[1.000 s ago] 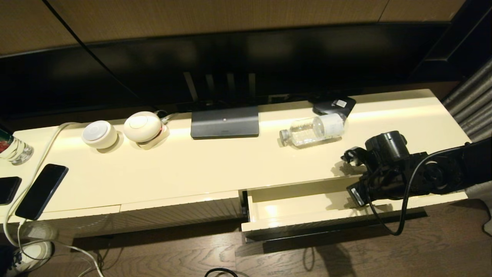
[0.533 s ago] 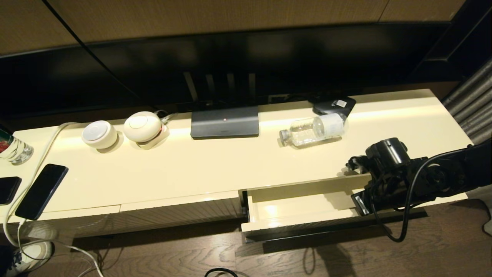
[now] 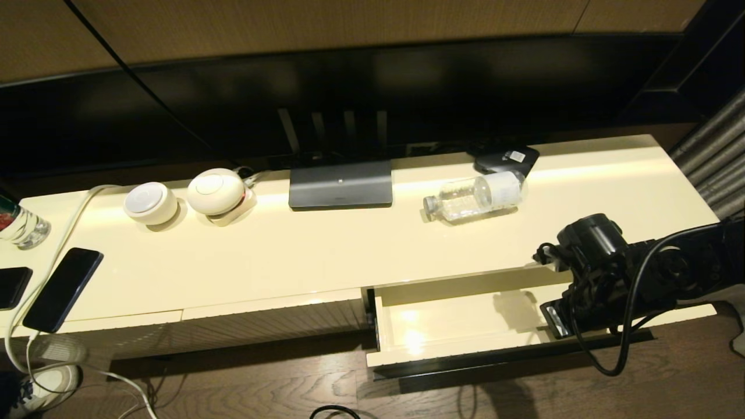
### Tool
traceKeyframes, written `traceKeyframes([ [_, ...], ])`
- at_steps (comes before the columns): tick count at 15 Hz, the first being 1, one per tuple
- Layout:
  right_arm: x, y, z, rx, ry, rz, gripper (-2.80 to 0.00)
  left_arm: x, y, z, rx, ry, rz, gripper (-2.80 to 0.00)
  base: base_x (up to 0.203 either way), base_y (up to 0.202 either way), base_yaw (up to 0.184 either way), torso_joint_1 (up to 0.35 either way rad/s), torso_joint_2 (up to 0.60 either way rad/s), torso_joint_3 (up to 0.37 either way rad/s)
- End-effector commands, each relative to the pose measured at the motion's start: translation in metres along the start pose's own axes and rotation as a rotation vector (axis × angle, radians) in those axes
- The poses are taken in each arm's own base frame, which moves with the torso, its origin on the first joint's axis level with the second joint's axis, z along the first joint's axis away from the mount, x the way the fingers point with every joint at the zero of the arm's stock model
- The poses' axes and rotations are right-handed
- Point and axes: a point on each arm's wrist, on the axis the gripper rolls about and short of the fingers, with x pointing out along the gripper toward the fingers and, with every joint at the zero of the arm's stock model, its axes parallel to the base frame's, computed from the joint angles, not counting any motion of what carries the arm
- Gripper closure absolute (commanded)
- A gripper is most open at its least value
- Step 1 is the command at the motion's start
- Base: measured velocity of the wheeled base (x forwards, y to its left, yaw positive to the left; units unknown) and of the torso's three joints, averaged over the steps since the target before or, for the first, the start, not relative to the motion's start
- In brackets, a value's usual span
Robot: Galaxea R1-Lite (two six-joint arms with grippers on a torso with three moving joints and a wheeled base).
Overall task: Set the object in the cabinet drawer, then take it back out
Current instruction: Open the drawer
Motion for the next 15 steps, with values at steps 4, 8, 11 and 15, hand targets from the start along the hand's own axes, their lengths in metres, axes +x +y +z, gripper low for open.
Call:
traceKeyframes([
  [4,0.007,0.007,-0.021,0.039,0.08,0.012,0.0,0.0,0.0,-0.001,0.0,0.004,0.002,0.0,0.0,0.0,0.0,0.0,0.0,0.0],
  [8,0.008,0.01,-0.036,0.063,0.127,0.015,0.0,0.0,0.0,-0.001,0.0,0.004,0.0,0.0,0.0,0.0,0.0,0.0,0.0,0.0],
  [11,0.009,0.01,-0.045,0.073,0.152,0.016,0.0,0.0,0.0,-0.001,0.0,0.004,0.002,0.0,0.0,0.0,0.0,0.0,0.0,0.0],
  [15,0.007,0.009,-0.061,0.081,0.187,0.016,0.0,0.0,0.0,-0.001,0.0,0.005,0.001,0.0,0.0,0.0,0.0,0.0,0.0,0.0],
])
